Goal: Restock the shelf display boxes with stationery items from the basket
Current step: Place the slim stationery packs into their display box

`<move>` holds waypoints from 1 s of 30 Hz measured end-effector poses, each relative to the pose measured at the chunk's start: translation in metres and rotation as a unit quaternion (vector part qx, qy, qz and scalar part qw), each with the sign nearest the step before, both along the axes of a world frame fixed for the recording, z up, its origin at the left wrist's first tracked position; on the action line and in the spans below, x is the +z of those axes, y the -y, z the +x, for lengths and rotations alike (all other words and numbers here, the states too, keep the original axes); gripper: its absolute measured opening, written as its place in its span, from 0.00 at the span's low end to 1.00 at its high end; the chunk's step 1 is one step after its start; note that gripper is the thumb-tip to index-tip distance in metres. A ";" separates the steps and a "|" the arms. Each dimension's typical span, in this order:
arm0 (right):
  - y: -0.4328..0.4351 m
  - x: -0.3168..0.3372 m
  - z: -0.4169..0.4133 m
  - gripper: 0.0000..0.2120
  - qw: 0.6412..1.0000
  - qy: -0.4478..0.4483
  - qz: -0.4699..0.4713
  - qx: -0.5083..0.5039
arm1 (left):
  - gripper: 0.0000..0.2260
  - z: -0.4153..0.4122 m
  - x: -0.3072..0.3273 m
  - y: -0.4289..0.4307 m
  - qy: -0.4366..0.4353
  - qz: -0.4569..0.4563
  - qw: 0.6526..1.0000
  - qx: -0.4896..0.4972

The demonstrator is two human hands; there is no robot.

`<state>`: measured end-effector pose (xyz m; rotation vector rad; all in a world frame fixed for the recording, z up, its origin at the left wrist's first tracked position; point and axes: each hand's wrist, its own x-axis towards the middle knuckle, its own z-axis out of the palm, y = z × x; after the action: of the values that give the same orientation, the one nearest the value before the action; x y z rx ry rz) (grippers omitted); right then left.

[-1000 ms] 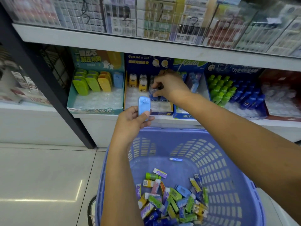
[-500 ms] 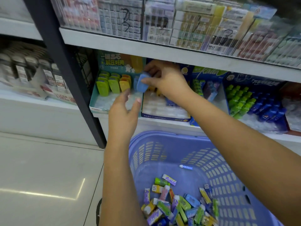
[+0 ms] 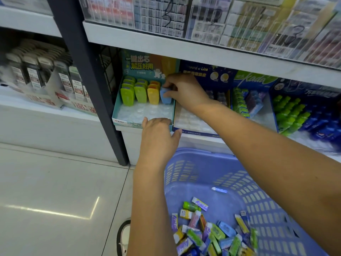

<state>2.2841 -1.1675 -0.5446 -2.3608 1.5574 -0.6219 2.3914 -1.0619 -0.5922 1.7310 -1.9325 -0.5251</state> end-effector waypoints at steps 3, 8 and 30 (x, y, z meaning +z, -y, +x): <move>0.002 0.001 -0.001 0.11 1.000 0.014 -0.009 -0.025 | 0.19 0.000 0.000 -0.001 0.003 0.000 1.000 0.003; 0.007 0.010 -0.010 0.14 0.999 -0.022 0.015 -0.022 | 0.19 -0.001 -0.001 0.000 0.005 -0.007 1.000 0.008; 0.014 0.028 0.010 0.12 0.970 -0.238 0.023 0.052 | 0.19 0.000 0.001 0.001 0.024 -0.005 1.000 0.003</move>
<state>2.2938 -1.1812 -0.5168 -2.6659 1.5782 0.0130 2.3913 -1.0627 -0.5913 1.7564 -1.9590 -0.4749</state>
